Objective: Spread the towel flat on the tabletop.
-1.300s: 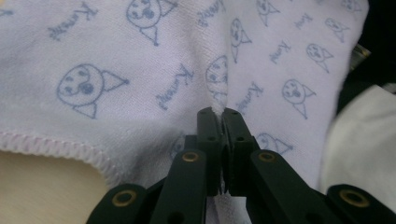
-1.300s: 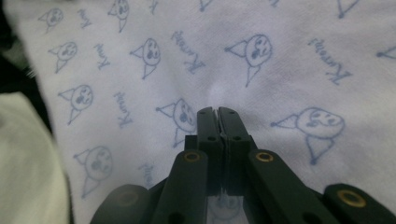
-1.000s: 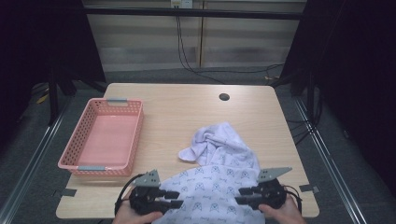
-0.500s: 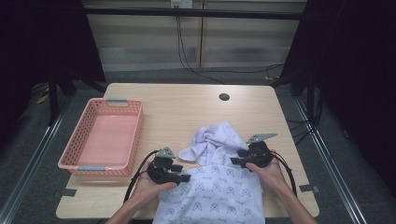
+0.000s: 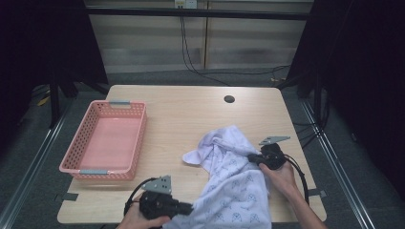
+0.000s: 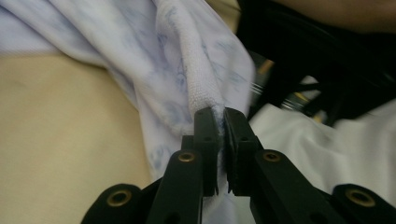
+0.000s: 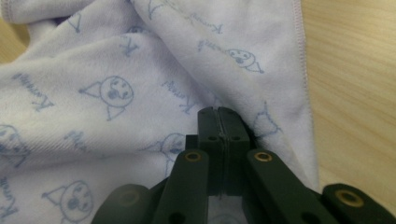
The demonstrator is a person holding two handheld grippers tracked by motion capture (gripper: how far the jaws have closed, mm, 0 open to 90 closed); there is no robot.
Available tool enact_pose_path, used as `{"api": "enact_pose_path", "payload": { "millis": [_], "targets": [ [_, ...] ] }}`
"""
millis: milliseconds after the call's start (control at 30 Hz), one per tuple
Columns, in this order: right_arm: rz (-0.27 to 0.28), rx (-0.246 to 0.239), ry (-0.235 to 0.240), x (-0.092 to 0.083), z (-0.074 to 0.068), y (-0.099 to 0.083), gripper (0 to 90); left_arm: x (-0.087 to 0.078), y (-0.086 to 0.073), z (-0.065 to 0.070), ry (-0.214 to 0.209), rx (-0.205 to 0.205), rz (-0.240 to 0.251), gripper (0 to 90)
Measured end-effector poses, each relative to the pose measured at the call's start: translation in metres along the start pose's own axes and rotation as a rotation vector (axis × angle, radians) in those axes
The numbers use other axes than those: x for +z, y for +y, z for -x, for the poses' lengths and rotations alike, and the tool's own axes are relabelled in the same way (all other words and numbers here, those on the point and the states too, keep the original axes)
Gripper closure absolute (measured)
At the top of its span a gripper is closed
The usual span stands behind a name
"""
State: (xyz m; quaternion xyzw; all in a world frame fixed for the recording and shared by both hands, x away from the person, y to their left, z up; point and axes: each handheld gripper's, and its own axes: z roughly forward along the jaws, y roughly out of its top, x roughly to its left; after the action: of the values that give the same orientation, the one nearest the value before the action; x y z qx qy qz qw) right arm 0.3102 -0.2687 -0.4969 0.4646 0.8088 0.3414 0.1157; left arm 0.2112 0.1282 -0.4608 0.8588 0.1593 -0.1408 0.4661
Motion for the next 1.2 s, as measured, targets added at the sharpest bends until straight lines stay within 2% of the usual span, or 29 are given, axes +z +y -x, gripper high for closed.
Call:
{"api": "enact_pose_path", "payload": {
  "millis": [67, 100, 133, 167, 233, 300, 333, 367, 400, 433, 467, 500, 567, 600, 633, 667, 700, 767, 800, 833, 867, 900, 933, 967, 1033, 1067, 1100, 1167, 1200],
  "targets": [
    [0.008, 0.009, 0.015, -0.004, -0.002, -0.001, 79.7, 0.005, -0.016, 0.007, -0.051, -0.020, -0.033, 81.3],
    [0.017, 0.017, 0.036, -0.007, -0.005, -0.001, 76.5, 0.005, -0.016, 0.007, -0.051, -0.020, -0.033, 74.5],
    [0.017, 0.017, 0.036, -0.007, -0.005, -0.001, 76.5, 0.006, -0.017, 0.005, -0.051, -0.038, -0.027, 74.5],
    [0.030, -0.001, 0.094, -0.012, -0.015, -0.002, 69.6, 0.004, -0.016, 0.003, -0.048, -0.049, -0.020, 63.4],
    [0.029, -0.009, 0.110, -0.015, -0.021, -0.004, 66.8, 0.000, -0.008, -0.004, -0.044, -0.062, 0.039, 61.3],
    [0.040, -0.024, 0.162, -0.018, -0.034, -0.009, 61.5, -0.003, 0.001, -0.015, -0.006, -0.081, 0.087, 56.2],
    [0.043, -0.047, 0.207, -0.021, -0.046, -0.015, 60.3, -0.001, 0.007, -0.030, 0.047, -0.117, 0.106, 59.1],
    [0.036, -0.060, 0.219, -0.023, -0.052, -0.018, 60.3, 0.002, 0.010, -0.038, 0.074, -0.132, 0.095, 60.8],
    [0.036, -0.060, 0.219, -0.023, -0.052, -0.018, 60.3, 0.002, 0.010, -0.038, 0.074, -0.132, 0.095, 62.8],
    [0.001, -0.086, 0.243, -0.024, -0.060, -0.024, 62.0, 0.011, 0.016, -0.051, 0.150, -0.134, 0.074, 63.0],
    [-0.016, -0.093, 0.247, -0.025, -0.063, -0.028, 62.0, 0.011, 0.016, -0.051, 0.150, -0.134, 0.074, 62.9],
    [-0.016, -0.093, 0.247, -0.025, -0.063, -0.028, 62.0, 0.016, 0.018, -0.058, 0.162, -0.150, 0.065, 62.9],
    [-0.060, -0.095, 0.268, -0.027, -0.069, -0.039, 61.1, 0.022, 0.022, -0.069, 0.194, -0.161, 0.058, 57.4],
    [-0.071, -0.109, 0.274, -0.030, -0.071, -0.042, 64.1, 0.026, 0.025, -0.077, 0.225, -0.165, 0.058, 57.1],
    [-0.071, -0.109, 0.274, -0.030, -0.071, -0.042, 64.1, 0.026, 0.025, -0.077, 0.225, -0.165, 0.058, 57.1],
    [-0.099, -0.141, 0.296, -0.037, -0.074, -0.046, 77.3, 0.030, 0.028, -0.085, 0.243, -0.177, 0.064, 56.8],
    [-0.095, -0.144, 0.300, -0.038, -0.075, -0.049, 82.7, 0.032, 0.029, -0.087, 0.239, -0.176, 0.057, 57.0],
    [-0.118, -0.157, 0.323, -0.043, -0.078, -0.052, 84.8, 0.038, 0.031, -0.088, 0.219, -0.173, 0.051, 58.5],
    [-0.114, -0.168, 0.327, -0.044, -0.080, -0.053, 84.7, 0.041, 0.031, -0.086, 0.196, -0.159, 0.040, 58.6],
    [-0.114, -0.168, 0.327, -0.044, -0.080, -0.053, 84.7, 0.041, 0.031, -0.086, 0.196, -0.159, 0.040, 59.1],
    [-0.078, -0.151, 0.329, -0.046, -0.078, -0.051, 80.2, 0.048, 0.033, -0.080, 0.182, -0.124, 0.017, 59.5],
    [-0.078, -0.151, 0.329, -0.046, -0.078, -0.051, 80.2, 0.048, 0.033, -0.080, 0.182, -0.124, 0.017, 58.6],
    [-0.044, -0.131, 0.300, -0.046, -0.071, -0.045, 73.1, 0.057, 0.035, -0.076, 0.174, -0.115, 0.007, 57.4],
    [-0.026, -0.118, 0.277, -0.045, -0.068, -0.041, 69.4, 0.061, 0.035, -0.075, 0.168, -0.127, 0.012, 55.5],
    [-0.008, -0.103, 0.266, -0.043, -0.064, -0.037, 66.0, 0.064, 0.036, -0.073, 0.147, -0.129, 0.010, 52.7],
    [0.011, -0.100, 0.263, -0.040, -0.062, -0.033, 62.4, 0.067, 0.036, -0.069, 0.159, -0.116, 0.002, 52.9],
    [0.029, -0.106, 0.219, -0.034, -0.061, -0.026, 57.7, 0.070, 0.036, -0.067, 0.163, -0.113, 0.003, 54.8],
    [0.034, -0.103, 0.198, -0.028, -0.059, -0.021, 56.2, 0.076, 0.034, -0.061, 0.186, -0.067, -0.032, 70.9],
    [0.034, -0.103, 0.198, -0.028, -0.059, -0.021, 56.2, 0.076, 0.034, -0.061, 0.186, -0.067, -0.032, 79.3]
  ]
}}
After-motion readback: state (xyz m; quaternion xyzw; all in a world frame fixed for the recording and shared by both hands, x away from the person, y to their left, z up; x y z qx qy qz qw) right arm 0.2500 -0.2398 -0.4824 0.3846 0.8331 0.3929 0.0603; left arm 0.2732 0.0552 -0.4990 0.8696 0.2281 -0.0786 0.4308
